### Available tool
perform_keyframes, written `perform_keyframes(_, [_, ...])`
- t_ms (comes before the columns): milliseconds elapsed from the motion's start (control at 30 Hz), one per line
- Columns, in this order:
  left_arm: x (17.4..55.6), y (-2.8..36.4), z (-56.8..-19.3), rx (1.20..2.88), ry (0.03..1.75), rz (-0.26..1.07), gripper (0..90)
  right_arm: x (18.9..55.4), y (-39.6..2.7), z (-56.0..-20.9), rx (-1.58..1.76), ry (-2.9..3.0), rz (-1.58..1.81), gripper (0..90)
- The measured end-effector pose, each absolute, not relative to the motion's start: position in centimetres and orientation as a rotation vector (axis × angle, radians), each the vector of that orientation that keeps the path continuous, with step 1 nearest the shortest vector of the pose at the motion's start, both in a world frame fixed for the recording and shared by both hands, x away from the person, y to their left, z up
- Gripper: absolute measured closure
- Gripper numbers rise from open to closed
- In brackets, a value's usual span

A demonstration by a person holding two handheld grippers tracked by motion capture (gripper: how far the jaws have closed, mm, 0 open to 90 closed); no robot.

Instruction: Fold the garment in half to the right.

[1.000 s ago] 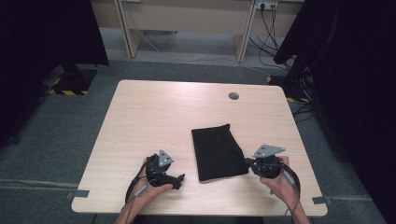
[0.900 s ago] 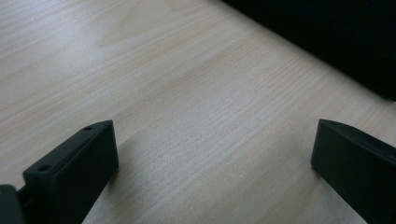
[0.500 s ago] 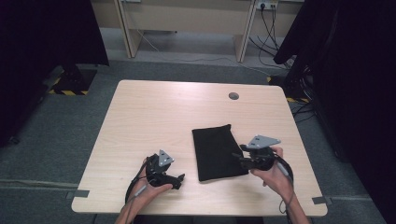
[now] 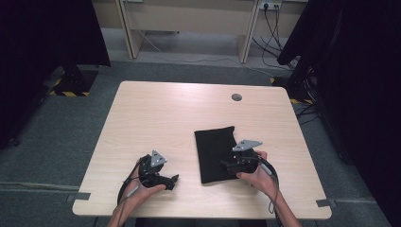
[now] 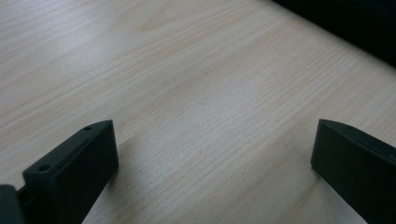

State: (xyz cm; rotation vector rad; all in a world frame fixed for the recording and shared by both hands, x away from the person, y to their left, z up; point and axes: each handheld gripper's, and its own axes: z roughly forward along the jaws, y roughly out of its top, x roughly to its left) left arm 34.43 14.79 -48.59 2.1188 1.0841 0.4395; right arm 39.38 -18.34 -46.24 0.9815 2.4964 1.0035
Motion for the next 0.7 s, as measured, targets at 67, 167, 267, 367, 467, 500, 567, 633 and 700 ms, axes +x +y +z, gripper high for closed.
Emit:
perform_keyframes(67, [34.4,14.9,-48.6,2.117,1.086,0.443,0.0,39.6,-18.2,-46.3,0.982,2.490,1.012,35.1])
perform_keyframes(167, [34.4,15.0,-48.6,2.120,1.084,0.441,0.0,40.0,-17.8,-46.4,0.991,2.489,1.011,35.1])
perform_keyframes(267, [34.3,15.2,-48.6,2.120,1.084,0.437,0.0,40.6,-17.2,-46.3,0.991,2.494,1.002,35.0])
perform_keyframes(367, [34.4,15.6,-48.6,2.121,1.077,0.434,0.0,41.2,-16.6,-46.3,0.990,2.493,0.998,34.8])
perform_keyframes(467, [34.5,16.3,-48.6,2.116,1.092,0.442,0.0,41.8,-16.1,-46.3,0.992,2.496,1.006,34.5])
perform_keyframes(500, [34.6,16.4,-48.6,2.111,1.103,0.446,0.0,42.0,-16.0,-46.3,0.991,2.498,1.003,34.5])
perform_keyframes(567, [34.7,16.6,-48.6,2.109,1.112,0.447,0.0,42.3,-15.7,-46.3,0.988,2.498,1.002,34.4])
perform_keyframes(633, [34.7,16.6,-48.6,2.110,1.113,0.450,0.0,42.5,-15.4,-46.3,0.994,2.496,1.002,34.2])
perform_keyframes(700, [34.7,16.6,-48.6,2.107,1.115,0.453,0.0,42.8,-15.1,-46.3,0.988,2.496,0.998,34.2])
